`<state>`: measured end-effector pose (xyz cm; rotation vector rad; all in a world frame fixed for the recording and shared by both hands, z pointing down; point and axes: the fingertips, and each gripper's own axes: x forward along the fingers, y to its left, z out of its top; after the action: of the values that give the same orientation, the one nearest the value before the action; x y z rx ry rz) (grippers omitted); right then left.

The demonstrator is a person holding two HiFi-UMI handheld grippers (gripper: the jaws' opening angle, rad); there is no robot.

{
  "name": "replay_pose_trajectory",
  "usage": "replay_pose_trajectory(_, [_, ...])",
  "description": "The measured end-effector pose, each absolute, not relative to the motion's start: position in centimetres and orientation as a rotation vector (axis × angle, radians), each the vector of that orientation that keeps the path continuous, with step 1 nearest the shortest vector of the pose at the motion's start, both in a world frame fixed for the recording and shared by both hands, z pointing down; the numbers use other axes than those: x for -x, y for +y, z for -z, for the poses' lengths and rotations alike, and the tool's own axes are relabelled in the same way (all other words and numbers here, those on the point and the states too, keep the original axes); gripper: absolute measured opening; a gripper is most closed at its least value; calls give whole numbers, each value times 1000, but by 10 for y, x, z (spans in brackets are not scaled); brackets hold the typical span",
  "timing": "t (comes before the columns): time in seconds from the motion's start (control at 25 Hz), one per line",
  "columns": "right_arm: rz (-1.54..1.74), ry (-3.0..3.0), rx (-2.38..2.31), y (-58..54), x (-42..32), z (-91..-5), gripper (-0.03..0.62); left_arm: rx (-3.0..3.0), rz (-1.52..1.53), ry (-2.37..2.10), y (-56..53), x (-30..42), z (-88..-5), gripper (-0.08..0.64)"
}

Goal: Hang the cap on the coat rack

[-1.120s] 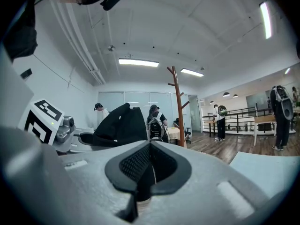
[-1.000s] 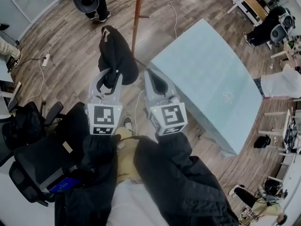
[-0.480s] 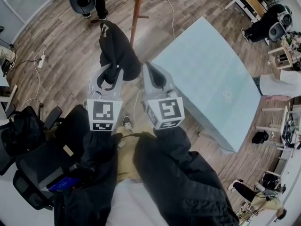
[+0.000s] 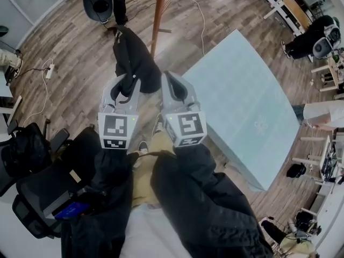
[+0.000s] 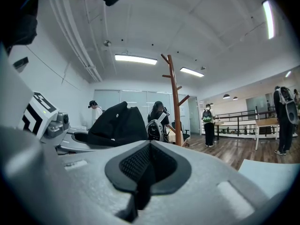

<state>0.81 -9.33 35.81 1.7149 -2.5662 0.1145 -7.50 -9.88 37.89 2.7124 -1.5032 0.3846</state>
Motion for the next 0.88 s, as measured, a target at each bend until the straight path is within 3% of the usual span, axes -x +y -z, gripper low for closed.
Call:
replay_pose_trajectory(0.6, [-94, -2704, -1557, -214, -58, -338, -6, -2632, -379, -1602, -217, 45, -362, 94])
replay_pose_trajectory(0.88, [-179, -2663, -1531, -237, -67, -364, -6, -2578, -529, -1549, -234, 62, -414, 92])
